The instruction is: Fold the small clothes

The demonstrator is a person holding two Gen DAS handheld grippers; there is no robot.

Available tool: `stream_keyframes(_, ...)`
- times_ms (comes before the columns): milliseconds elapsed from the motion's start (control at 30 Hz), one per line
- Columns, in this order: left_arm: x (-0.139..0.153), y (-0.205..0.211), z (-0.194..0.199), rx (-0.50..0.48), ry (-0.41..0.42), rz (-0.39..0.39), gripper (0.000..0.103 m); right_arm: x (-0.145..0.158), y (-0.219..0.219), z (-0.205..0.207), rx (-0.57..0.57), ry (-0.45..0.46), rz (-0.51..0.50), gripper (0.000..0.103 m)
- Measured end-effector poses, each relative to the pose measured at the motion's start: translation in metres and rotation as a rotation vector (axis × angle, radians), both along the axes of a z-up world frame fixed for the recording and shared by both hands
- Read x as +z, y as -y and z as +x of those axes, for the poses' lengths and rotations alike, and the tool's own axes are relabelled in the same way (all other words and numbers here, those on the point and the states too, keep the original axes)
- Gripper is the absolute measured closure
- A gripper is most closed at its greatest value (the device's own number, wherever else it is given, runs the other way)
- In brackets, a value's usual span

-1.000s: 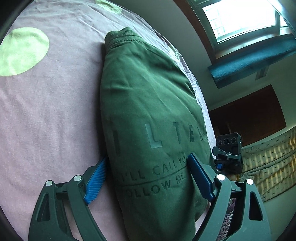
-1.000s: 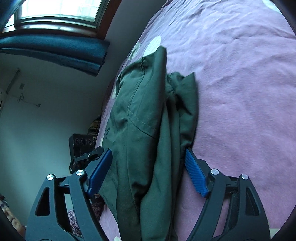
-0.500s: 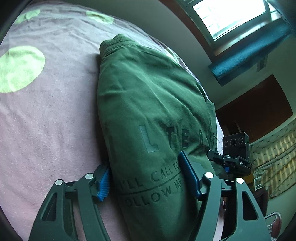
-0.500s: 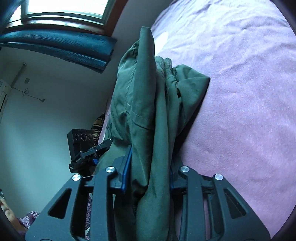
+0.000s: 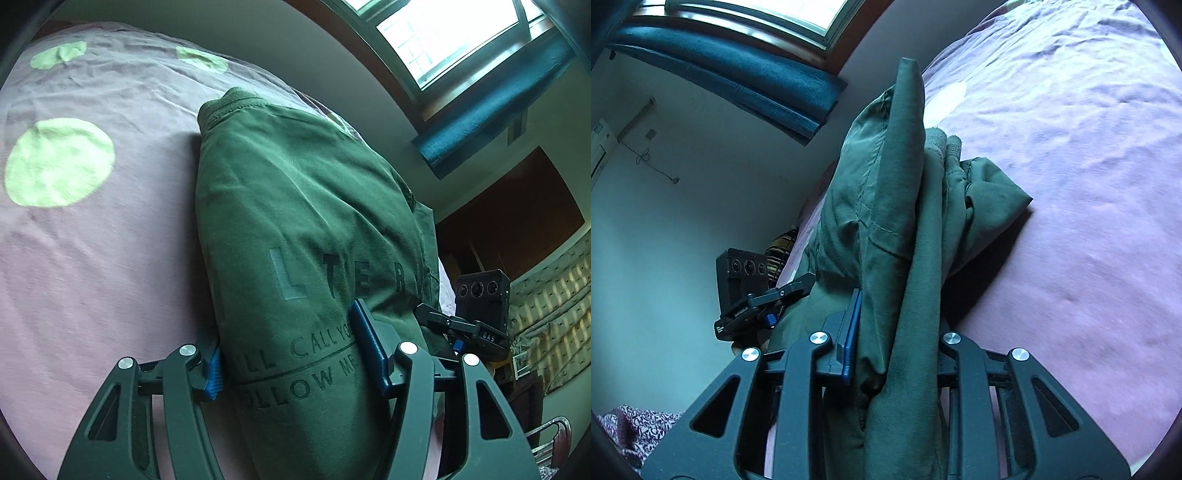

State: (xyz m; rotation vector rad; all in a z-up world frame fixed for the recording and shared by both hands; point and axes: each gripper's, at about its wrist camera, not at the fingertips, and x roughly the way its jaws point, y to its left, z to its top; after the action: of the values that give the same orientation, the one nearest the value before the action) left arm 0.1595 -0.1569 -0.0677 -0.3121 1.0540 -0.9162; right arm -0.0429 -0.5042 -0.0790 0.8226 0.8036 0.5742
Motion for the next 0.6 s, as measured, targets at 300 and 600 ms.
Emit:
stream_keyframes(300, 0.006, -0.037, 0.032, 0.058, -0.001, 0.044, 0.045, -0.009, -0.029, 0.041, 0.053, -0.022, 0.033, 0.079)
stream_keyframes(600, -0.013, -0.059, 0.074, 0.092, -0.087, 0.021, 0.045, -0.030, -0.036, 0.072, 0.073, -0.059, 0.117, 0.079)
